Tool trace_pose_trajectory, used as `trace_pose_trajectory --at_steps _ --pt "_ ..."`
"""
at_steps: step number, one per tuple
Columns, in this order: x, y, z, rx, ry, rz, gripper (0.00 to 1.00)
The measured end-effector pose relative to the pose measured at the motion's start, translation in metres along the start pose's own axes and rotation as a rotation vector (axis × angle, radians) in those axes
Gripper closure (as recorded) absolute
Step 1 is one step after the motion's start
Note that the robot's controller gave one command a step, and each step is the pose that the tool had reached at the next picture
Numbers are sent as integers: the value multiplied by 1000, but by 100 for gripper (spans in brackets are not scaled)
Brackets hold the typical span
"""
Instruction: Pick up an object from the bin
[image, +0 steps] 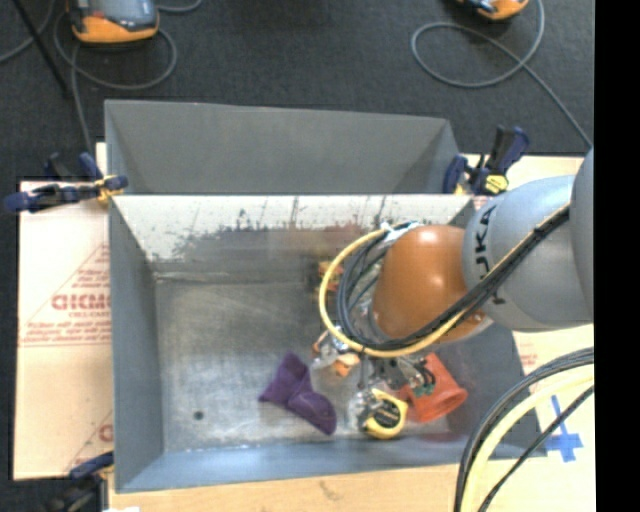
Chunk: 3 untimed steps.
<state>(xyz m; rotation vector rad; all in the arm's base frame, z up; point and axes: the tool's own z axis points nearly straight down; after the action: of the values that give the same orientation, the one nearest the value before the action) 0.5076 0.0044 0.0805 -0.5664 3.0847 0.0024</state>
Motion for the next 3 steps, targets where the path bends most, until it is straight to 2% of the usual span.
trace_pose_trajectory --at_steps 1,2,3 --pt "-2 0 0 1 -1 -2 0" --pt "-18 17 -6 4 4 -47 0" --pt "2 65 -27 0 3 -194 0"
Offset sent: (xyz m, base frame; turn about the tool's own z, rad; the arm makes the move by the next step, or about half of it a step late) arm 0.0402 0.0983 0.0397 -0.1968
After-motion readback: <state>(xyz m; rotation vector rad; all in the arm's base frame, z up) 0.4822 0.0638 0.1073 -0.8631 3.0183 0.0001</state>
